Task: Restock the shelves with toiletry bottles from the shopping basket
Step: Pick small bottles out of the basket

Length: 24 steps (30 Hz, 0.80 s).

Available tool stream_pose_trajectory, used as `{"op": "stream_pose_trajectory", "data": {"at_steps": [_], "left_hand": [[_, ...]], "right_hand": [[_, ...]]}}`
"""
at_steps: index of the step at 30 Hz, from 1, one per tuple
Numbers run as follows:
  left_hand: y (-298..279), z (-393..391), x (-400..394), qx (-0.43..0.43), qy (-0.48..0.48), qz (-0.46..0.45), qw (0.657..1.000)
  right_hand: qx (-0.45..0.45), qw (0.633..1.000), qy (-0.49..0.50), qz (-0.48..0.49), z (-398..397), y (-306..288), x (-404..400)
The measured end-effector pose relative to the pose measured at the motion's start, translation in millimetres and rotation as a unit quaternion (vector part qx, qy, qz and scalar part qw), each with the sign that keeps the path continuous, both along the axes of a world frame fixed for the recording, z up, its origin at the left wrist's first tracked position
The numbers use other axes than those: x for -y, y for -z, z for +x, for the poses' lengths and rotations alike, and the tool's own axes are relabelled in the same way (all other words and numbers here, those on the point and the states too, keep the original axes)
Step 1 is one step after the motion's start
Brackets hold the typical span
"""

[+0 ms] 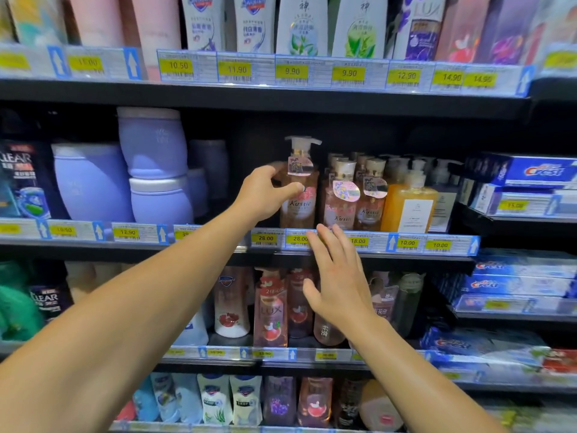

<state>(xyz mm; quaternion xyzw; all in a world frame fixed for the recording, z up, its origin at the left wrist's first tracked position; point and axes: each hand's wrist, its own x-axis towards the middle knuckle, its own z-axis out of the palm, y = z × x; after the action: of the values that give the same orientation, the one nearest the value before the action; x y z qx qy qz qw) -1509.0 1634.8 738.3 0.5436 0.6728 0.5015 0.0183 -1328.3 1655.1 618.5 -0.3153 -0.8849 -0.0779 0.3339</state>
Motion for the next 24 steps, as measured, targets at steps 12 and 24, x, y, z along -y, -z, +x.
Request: {"op": "stream_pose_trajectory", "data": {"at_steps": [12,24], "left_hand": [[-1,2,-11,0.022,-0.021,-0.024,0.999],[3,-2,17,-0.035,-0.055,-0.035,0.997]], "right_hand": [[-0.006,1.000,-0.003,-0.018,-1,1,0],[0.004,1.000,0.002,-0.020,0,-2,11]]}}
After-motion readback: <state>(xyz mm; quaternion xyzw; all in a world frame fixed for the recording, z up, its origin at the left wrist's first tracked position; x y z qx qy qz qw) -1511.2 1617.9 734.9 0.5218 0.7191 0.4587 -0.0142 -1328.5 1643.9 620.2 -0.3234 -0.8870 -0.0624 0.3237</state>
